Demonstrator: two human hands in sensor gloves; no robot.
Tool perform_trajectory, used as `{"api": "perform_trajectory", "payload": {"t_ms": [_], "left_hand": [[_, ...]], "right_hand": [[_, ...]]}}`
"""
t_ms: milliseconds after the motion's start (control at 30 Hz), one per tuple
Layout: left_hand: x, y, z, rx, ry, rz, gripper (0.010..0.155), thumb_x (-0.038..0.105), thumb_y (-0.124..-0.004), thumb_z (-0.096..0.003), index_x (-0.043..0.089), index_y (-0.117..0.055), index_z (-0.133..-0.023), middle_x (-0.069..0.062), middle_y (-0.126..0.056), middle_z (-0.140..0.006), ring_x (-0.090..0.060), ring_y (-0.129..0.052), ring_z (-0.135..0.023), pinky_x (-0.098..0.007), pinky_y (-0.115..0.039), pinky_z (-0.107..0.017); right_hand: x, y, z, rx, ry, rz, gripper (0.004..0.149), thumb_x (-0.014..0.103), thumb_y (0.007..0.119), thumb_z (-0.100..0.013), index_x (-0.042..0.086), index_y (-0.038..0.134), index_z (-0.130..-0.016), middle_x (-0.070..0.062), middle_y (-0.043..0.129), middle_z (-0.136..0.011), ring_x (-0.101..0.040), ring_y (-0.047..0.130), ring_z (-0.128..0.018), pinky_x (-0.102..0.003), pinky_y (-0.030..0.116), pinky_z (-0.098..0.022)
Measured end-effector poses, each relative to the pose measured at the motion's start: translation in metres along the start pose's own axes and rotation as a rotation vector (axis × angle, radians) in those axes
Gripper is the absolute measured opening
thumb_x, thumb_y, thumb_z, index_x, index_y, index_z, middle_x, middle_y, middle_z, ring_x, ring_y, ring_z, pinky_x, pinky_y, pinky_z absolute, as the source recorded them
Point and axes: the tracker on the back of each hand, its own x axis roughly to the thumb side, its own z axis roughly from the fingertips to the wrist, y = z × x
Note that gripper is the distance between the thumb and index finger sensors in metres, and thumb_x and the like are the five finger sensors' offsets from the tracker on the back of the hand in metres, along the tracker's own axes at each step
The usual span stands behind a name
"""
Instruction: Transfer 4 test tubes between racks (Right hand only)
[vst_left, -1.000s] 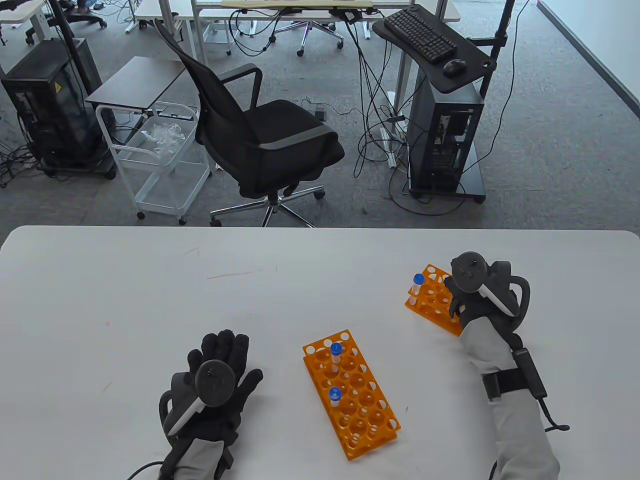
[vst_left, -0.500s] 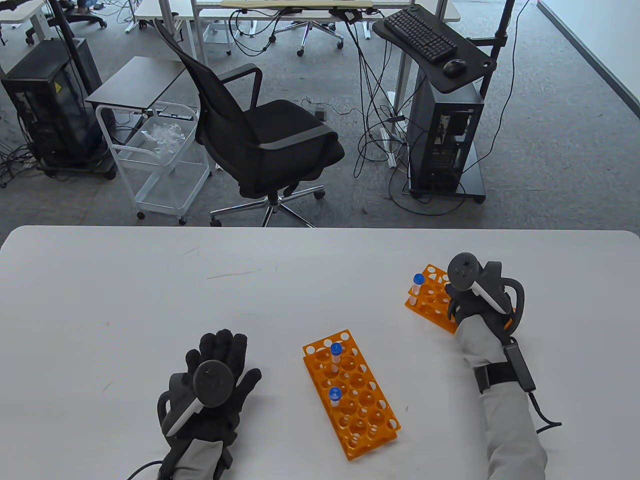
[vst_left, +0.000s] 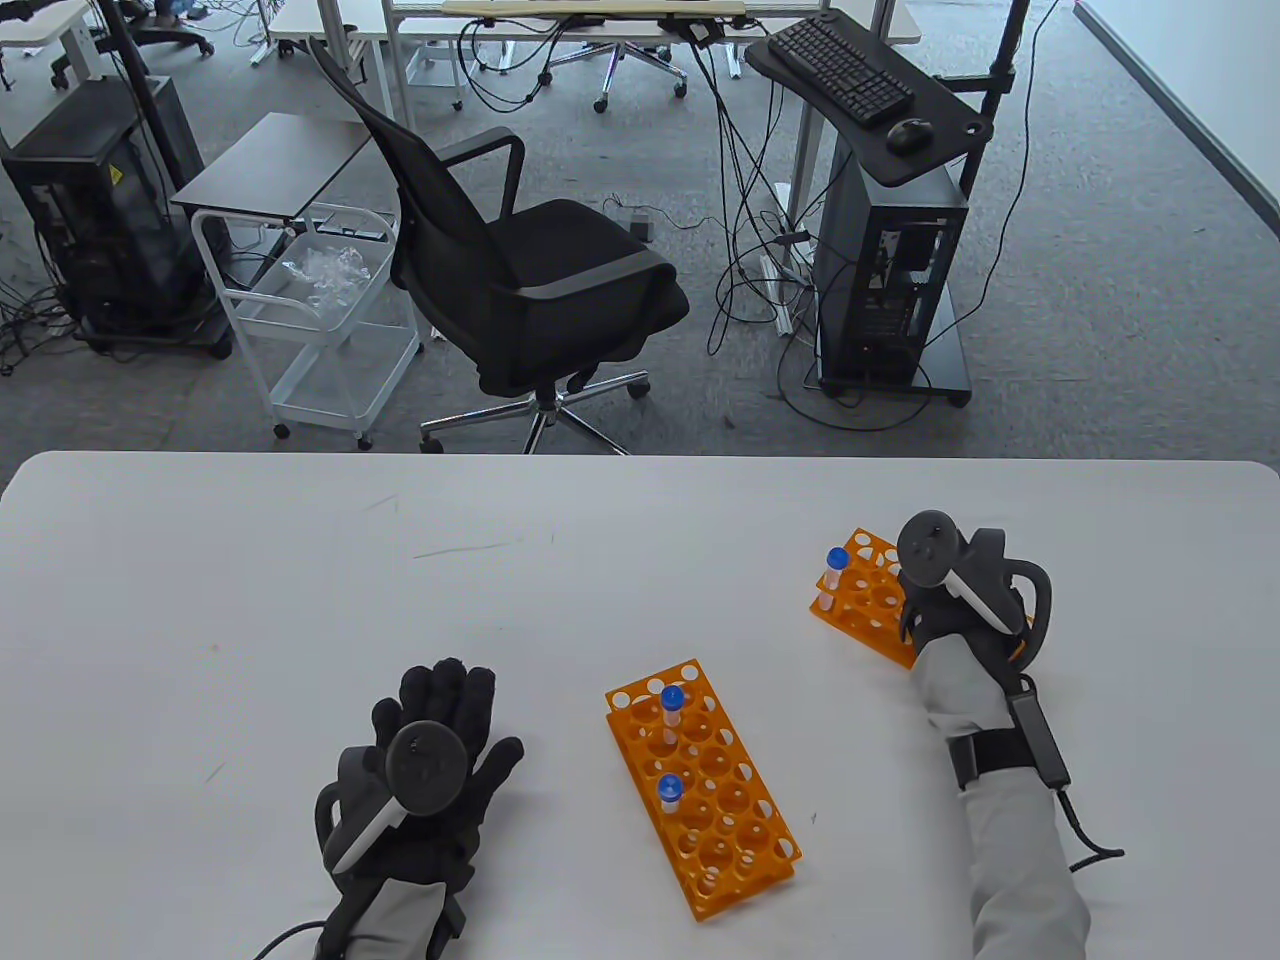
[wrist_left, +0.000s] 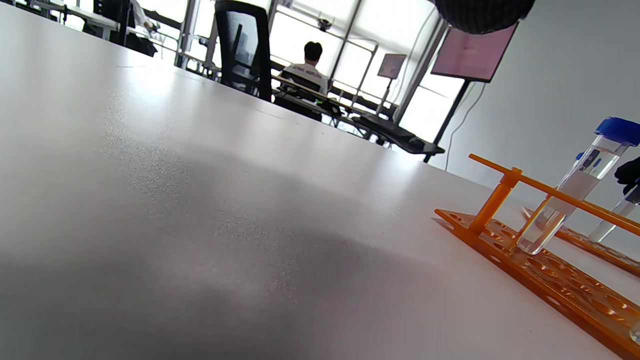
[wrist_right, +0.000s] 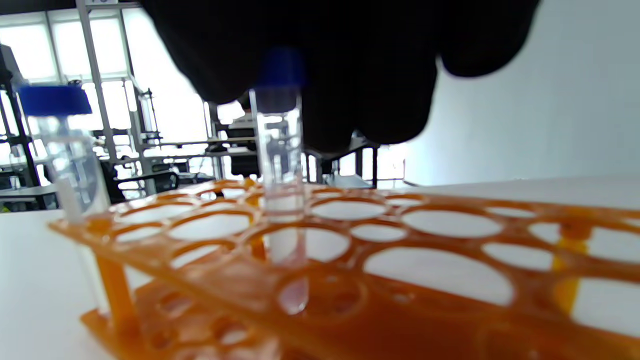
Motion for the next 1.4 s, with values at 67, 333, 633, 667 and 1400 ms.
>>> {"api": "perform_trajectory", "payload": {"t_ms": [67,333,633,667,1400], "left_hand": [[0.000,0.000,0.000,-0.002,-0.001,-0.001,0.072,0.068,-0.051,-0.0586,0.051,-0.010,-0.115,0.015,-0.002,-0.123,-0.015,0.007,-0.114,-0.041,0.002,-0.083],[0.001,0.000,0.000,-0.003,-0.001,-0.002,0.072,0.068,-0.051,-0.0587,0.051,-0.010,-0.115,0.015,-0.002,-0.123,-0.015,0.007,-0.114,-0.041,0.002,-0.083],[0.002,0.000,0.001,-0.004,-0.005,-0.003,0.071,0.068,-0.051,-0.0587,0.051,-0.010,-0.115,0.015,-0.002,-0.123,-0.015,0.007,-0.114,-0.041,0.002,-0.083],[0.002,0.000,0.001,-0.005,-0.006,-0.002,0.071,0.068,-0.051,-0.0588,0.051,-0.010,-0.115,0.015,-0.002,-0.123,-0.015,0.007,-0.114,-0.041,0.002,-0.083],[0.002,-0.001,0.000,-0.007,-0.005,-0.002,0.072,0.068,-0.051,-0.0587,0.050,-0.010,-0.115,0.015,-0.002,-0.123,-0.015,0.006,-0.114,-0.041,0.001,-0.083]], "right_hand": [[0.000,-0.004,0.002,-0.018,-0.006,-0.007,0.050,0.028,0.080,-0.046,0.011,0.077,-0.093,-0.015,0.092,-0.084,-0.041,0.089,-0.072,-0.062,0.066,-0.057],[0.002,-0.026,0.013,-0.093,-0.047,-0.015,0.050,0.029,0.081,-0.046,0.011,0.077,-0.093,-0.015,0.092,-0.083,-0.041,0.089,-0.071,-0.062,0.066,-0.057],[0.014,-0.052,0.029,-0.175,-0.118,-0.016,0.051,0.029,0.081,-0.046,0.011,0.077,-0.093,-0.015,0.092,-0.083,-0.041,0.089,-0.071,-0.062,0.066,-0.057],[0.017,-0.055,0.032,-0.185,-0.131,-0.014,0.050,0.029,0.081,-0.046,0.011,0.077,-0.093,-0.015,0.092,-0.083,-0.041,0.089,-0.071,-0.062,0.066,-0.057],[0.083,-0.083,0.071,-0.247,-0.369,-0.071,0.050,0.030,0.081,-0.046,0.011,0.078,-0.092,-0.015,0.093,-0.081,-0.041,0.090,-0.069,-0.062,0.066,-0.056]]}}
